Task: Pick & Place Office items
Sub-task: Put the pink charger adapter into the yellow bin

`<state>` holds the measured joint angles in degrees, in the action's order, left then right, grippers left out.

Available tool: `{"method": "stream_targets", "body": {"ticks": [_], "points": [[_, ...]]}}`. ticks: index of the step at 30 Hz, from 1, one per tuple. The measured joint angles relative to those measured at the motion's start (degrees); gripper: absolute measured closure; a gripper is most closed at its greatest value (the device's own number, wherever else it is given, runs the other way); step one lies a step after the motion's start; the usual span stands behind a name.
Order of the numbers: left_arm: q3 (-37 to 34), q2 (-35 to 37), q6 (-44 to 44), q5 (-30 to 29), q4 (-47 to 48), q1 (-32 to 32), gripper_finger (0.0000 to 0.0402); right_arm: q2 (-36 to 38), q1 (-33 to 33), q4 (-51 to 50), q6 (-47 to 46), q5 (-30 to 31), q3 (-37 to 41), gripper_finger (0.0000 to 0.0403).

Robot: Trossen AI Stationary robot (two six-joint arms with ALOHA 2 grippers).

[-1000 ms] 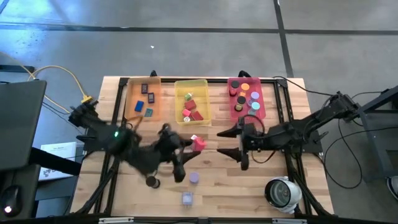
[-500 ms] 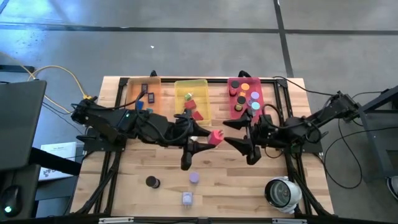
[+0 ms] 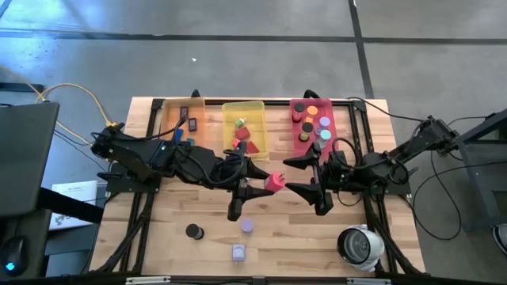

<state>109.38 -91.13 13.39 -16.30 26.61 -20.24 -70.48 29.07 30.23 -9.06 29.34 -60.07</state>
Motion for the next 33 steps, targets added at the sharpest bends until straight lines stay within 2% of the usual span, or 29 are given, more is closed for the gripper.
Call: {"method": "stream_targets", "body": {"ticks": [5,16,23,33], "points": [[0.00,0.02,-0.09,0.96,-0.42,0.06,0.0257,-0.07,2.07,0.12,2.61,3.89,0.02,0.0097],[0.00,0.10,-4.23,1.30,-0.10,2.69,0.0257,-0.06,2.66,1.67,2.86,4.85,0.04,0.0097],[0.00,2.27,-4.17,7.94,0.02,5.75,0.0257,-0.06,2.46,1.79,5.04,8.35,0.04,0.0097],[0.00,2.58,-4.30,9.53,0.13,7.08,0.0257,-0.56,-1.09,1.68,6.17,7.81,0.04,0.0097]]}}
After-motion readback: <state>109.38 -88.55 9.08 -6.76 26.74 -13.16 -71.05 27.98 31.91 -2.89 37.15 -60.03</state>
